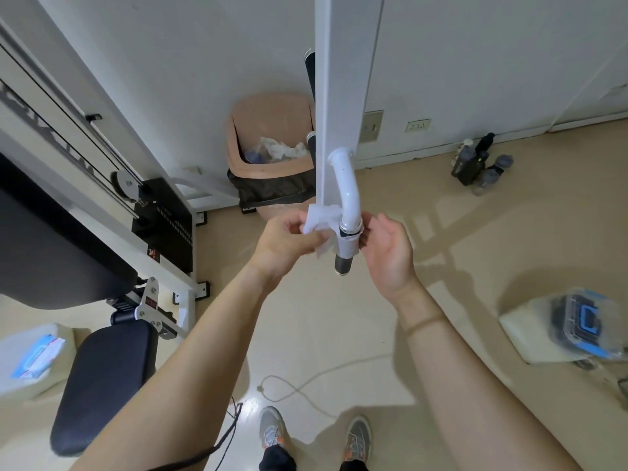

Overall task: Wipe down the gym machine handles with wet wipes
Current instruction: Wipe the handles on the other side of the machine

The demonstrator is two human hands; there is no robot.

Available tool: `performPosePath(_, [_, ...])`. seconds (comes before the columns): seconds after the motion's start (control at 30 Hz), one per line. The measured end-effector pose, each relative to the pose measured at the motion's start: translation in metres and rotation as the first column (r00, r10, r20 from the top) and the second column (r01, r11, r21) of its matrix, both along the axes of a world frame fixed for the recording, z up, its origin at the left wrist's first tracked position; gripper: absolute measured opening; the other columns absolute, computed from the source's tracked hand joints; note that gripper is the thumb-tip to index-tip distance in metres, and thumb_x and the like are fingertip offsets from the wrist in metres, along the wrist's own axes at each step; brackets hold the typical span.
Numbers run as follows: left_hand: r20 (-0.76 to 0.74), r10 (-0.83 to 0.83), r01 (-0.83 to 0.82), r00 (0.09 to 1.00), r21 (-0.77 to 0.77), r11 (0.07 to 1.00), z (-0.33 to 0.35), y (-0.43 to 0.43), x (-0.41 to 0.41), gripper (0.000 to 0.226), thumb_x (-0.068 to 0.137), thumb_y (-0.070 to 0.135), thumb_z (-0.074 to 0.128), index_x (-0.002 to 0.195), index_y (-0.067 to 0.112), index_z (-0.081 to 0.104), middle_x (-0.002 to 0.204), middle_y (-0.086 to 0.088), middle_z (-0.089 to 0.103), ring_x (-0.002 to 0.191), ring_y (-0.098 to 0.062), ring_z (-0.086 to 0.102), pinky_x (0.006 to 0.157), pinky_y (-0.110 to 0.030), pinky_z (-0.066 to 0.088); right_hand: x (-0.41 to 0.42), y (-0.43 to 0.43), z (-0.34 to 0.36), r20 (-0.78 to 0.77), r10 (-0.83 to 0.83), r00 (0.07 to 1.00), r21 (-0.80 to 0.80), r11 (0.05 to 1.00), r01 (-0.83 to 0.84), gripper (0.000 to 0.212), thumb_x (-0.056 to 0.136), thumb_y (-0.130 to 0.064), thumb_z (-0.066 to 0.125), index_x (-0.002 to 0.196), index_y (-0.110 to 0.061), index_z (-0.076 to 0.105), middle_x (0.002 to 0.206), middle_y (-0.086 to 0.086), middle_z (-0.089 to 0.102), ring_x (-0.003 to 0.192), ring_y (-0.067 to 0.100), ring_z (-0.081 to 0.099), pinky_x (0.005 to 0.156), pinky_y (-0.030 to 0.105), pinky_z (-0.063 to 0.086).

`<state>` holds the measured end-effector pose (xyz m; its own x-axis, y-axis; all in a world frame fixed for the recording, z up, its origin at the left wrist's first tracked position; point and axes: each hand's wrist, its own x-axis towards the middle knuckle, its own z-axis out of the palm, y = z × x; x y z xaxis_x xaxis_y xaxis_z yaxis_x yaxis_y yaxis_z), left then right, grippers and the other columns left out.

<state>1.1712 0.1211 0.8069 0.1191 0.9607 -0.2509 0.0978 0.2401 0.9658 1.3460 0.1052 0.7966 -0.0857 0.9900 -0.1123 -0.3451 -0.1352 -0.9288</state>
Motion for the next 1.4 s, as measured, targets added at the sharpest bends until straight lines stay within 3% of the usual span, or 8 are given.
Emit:
performPosePath(0.17, [-0.066,-0.005,0.011,0.998,0.083,0.997,-0.008,-0.038,0.017,0.009,0.082,0.007,0.075,0.083,0.014,0.070,0.077,-0.009,0.069,0.069,-0.015,0.063,0.067,-0.030,0.048,0.001,-0.011,-0.010,0.125,0.117,0.985,0.125,0.983,-0.132,0.041,0.072,-0.013,0.049,0.112,-0.004,0.055,0.094,0.013,0.054,0.077,0.034,0.043,0.063,0.052,0.035])
performPosePath(0.37, [-0.362,-0.257,0.344,0.896,0.199,0.918,0.014,-0.034,0.027,0.048,0.081,-0.005,0.047,0.113,0.017,0.076,0.105,0.006,0.078,0.098,-0.010,0.071,0.091,-0.024,0.055,-0.003,-0.010,-0.017,0.294,0.128,0.947,0.111,0.980,-0.167,0.047,0.072,0.000,0.057,0.117,-0.006,0.044,0.095,-0.005,0.056,0.081,0.009,0.056,0.068,0.026,0.048])
performPosePath(0.5, [-0.492,-0.058,0.232,0.869,0.300,0.925,0.038,-0.029,0.007,0.022,0.081,0.020,0.056,0.078,0.022,0.078,0.078,0.012,0.076,0.074,-0.005,0.067,0.073,-0.028,0.053,-0.017,0.007,-0.011,0.292,0.098,0.952,0.065,0.990,-0.122,0.032,0.079,0.009,0.071,0.096,-0.010,0.052,0.071,-0.015,0.059,0.055,-0.002,0.052,0.050,0.012,0.042])
performPosePath(0.67, [-0.343,0.214,-0.081,0.914,0.364,0.928,0.047,-0.009,0.019,0.031,0.081,0.052,0.073,0.090,0.024,0.068,0.086,0.011,0.073,0.086,-0.006,0.068,0.077,-0.026,0.054,-0.047,0.023,-0.023,0.298,-0.222,0.928,0.076,0.975,0.209,0.036,0.083,-0.001,0.075,0.060,-0.014,0.051,0.048,-0.013,0.049,0.046,0.001,0.041,0.048,0.015,0.035])
performPosePath(0.83, [-0.108,0.171,-0.147,0.979,0.201,0.969,0.046,0.006,0.032,0.037,0.078,0.036,0.086,0.096,0.008,0.071,0.084,0.000,0.072,0.079,-0.009,0.070,0.079,-0.024,0.055,-0.044,0.016,-0.067,0.488,-0.017,0.873,-0.164,0.980,0.111,0.035,0.081,-0.023,0.078,0.060,-0.021,0.049,0.057,-0.006,0.052,0.054,0.017,0.044,0.055,0.030,0.036])
performPosePath(1.03, [-0.245,0.124,-0.073,0.962,0.206,0.976,0.047,0.021,0.030,0.048,0.065,0.048,0.090,0.081,0.007,0.071,0.097,-0.005,0.071,0.089,-0.017,0.070,0.087,-0.038,0.058,-0.038,0.025,-0.015,0.369,-0.257,0.893,0.132,0.966,0.223,0.029,0.082,-0.011,0.077,0.066,-0.027,0.058,0.048,-0.019,0.055,0.043,0.000,0.049,0.043,0.019,0.038])
performPosePath(1.17, [-0.290,0.089,-0.026,0.953,0.212,0.977,0.043,0.027,0.038,0.051,0.062,0.054,0.088,0.073,0.010,0.065,0.096,-0.003,0.069,0.090,-0.021,0.069,0.089,-0.047,0.056,-0.044,0.018,-0.047,0.356,-0.404,0.843,0.111,0.914,0.391,0.025,0.081,-0.010,0.074,0.073,-0.030,0.060,0.068,-0.013,0.059,0.064,0.008,0.053,0.063,0.028,0.048])
performPosePath(1.4, [-0.307,0.024,0.044,0.952,0.212,0.976,0.047,0.033,0.036,0.051,0.067,0.050,0.089,0.078,0.005,0.068,0.103,-0.004,0.068,0.095,-0.018,0.066,0.091,-0.039,0.054,0.002,0.032,-0.043,0.532,0.180,0.828,-0.131,0.983,-0.129,0.037,0.079,-0.017,0.077,0.051,-0.027,0.055,0.047,-0.011,0.045,0.049,0.021,0.042,0.050,0.038,0.042])
